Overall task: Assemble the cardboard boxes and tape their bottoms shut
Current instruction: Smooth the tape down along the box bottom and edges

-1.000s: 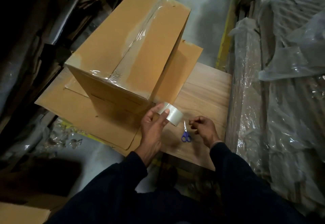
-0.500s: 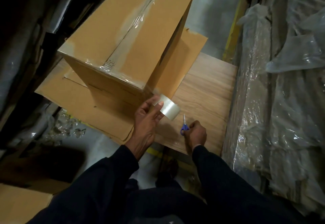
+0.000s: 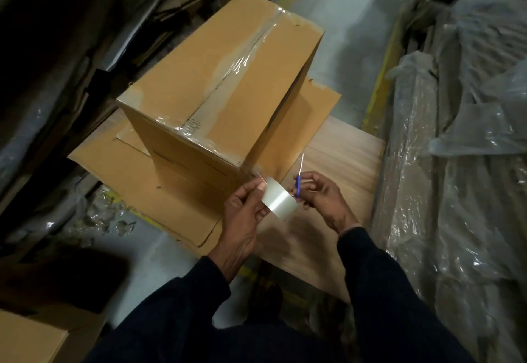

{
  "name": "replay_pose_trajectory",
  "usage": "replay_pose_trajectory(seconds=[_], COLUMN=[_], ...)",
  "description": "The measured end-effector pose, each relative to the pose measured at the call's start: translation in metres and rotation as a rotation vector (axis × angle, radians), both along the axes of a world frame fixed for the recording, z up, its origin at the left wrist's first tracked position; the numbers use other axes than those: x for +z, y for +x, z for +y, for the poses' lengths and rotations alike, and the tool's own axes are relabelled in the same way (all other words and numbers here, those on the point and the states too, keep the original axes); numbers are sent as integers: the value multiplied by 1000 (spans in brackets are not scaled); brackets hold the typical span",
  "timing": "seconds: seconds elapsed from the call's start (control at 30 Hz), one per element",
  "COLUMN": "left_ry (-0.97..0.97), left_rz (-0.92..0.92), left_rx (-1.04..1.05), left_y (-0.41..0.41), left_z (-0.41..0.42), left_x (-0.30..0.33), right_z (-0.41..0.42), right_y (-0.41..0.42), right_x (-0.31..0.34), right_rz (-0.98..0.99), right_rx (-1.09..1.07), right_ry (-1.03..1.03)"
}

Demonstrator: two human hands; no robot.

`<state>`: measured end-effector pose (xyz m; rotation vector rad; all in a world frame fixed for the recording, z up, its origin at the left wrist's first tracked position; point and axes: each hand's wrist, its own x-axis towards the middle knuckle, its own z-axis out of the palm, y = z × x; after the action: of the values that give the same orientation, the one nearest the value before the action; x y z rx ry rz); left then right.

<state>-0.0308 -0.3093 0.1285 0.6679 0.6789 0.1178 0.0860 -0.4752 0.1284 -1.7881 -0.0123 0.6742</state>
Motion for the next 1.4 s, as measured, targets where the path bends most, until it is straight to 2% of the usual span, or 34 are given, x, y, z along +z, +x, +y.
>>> replay_pose_trajectory(seconds=[0.1, 0.23, 0.37, 0.53, 0.63, 0.93, 1.2, 1.4], left_ry=[18, 13, -11, -46, -61, -73, -83, -71], left_rz=[-6, 2, 18, -28, -36, -32, -50, -59], left_rx=[28, 31, 65, 107, 128, 182, 169, 68], left_y=[0, -3, -2, 0, 1, 7, 5, -3], left_z=[-5, -9, -13, -19, -22, -27, -19, -11], left_x=[1, 3, 7, 10, 10, 9, 7, 3], right_z=[13, 36, 75, 125, 142, 166, 163, 162], right_y=[35, 73, 87, 80, 75, 70, 70, 71], right_x=[53, 117, 152, 170, 167, 156, 148, 141], right_rz=[-112, -176, -198, -206, -235, -325, -513, -526], right_rx=[332, 820, 1088, 1358, 1436, 1543, 1540, 1543], right_ry=[-65, -343, -573, -958, -1042, -1094, -1003, -972])
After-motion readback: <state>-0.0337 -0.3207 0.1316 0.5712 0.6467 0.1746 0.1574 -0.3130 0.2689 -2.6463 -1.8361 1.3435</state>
